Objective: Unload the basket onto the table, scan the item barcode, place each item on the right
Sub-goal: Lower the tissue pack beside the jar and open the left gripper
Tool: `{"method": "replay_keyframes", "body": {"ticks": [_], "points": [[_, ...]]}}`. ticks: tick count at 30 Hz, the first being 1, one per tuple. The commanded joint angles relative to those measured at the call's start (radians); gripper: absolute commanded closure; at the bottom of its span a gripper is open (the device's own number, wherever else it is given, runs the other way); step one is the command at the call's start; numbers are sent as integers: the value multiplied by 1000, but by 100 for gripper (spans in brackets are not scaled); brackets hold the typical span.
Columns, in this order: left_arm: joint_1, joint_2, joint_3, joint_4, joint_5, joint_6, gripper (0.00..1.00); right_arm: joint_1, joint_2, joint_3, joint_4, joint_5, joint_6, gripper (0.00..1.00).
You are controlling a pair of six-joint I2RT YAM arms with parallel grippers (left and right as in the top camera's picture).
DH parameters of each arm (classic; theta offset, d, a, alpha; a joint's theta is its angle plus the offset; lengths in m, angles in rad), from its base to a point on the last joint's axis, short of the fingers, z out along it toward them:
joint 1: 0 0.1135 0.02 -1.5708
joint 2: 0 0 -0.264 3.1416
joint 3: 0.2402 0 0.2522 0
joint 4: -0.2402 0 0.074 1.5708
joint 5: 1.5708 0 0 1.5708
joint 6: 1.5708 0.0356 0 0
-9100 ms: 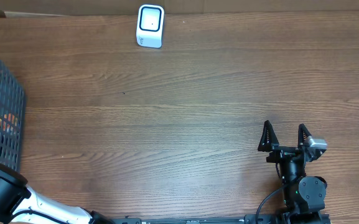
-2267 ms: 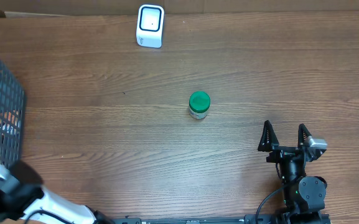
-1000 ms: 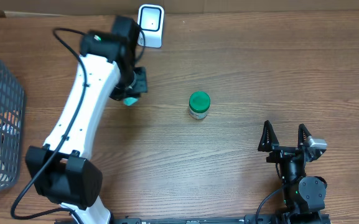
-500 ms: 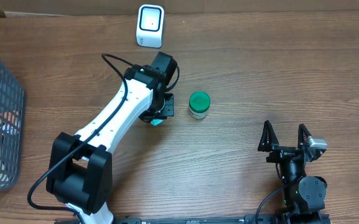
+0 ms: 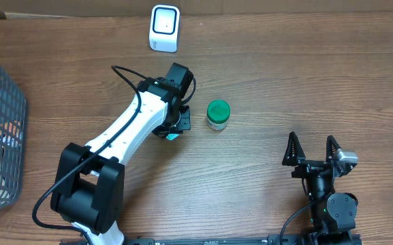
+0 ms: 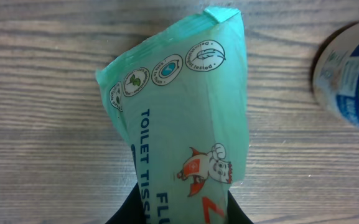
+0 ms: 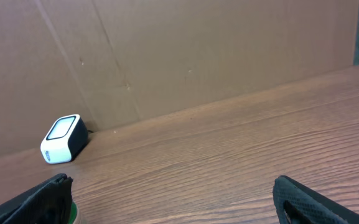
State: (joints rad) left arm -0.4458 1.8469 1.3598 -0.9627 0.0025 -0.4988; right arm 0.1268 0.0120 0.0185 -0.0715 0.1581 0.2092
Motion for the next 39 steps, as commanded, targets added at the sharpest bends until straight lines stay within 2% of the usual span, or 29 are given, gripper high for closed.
{"method": "replay_keyframes", "body": {"ticks": [1, 4, 6, 8, 9, 10, 12, 14, 18, 19, 25, 26, 27, 35, 39], "points": [[-8, -8, -5, 35, -6, -17, 94, 4, -7, -10, 5, 6, -3, 0], [-12, -3, -5, 73, -6, 3, 94, 4, -7, -10, 5, 6, -3, 0], [-19, -1, -5, 84, -8, 29, 89, 4, -7, -10, 5, 6, -3, 0], [-24, -1, -5, 84, -15, 45, 72, 4, -7, -10, 5, 6, -3, 0], [-26, -1, -5, 80, -19, 50, 51, 4, -7, -10, 5, 6, -3, 0], [-26, -1, -5, 78, -22, 51, 40, 4, -7, -10, 5, 6, -3, 0], [-26, -1, -5, 77, -31, 51, 33, 4, -7, -10, 5, 6, -3, 0], [-26, -1, -5, 78, -38, 63, 32, 4, -7, -10, 5, 6, -3, 0], [-22, -1, -5, 83, -57, 76, 36, 4, -7, -10, 5, 6, -3, 0], [-13, -1, -5, 98, -58, 76, 47, 4, -7, -10, 5, 6, -3, 0], [-13, -1, -5, 129, -15, 90, 76, 4, -7, -10, 5, 6, -3, 0], [-14, -1, -5, 136, 34, 139, 92, 4, -7, -10, 5, 6, -3, 0], [-14, -1, -5, 136, 44, 148, 96, 4, -7, -10, 5, 6, -3, 0], [-14, -1, -19, 124, 77, 189, 96, 4, -7, -10, 5, 6, -3, 0], [-14, -1, -87, 180, 136, 224, 96, 4, -7, -10, 5, 6, -3, 0]]}}
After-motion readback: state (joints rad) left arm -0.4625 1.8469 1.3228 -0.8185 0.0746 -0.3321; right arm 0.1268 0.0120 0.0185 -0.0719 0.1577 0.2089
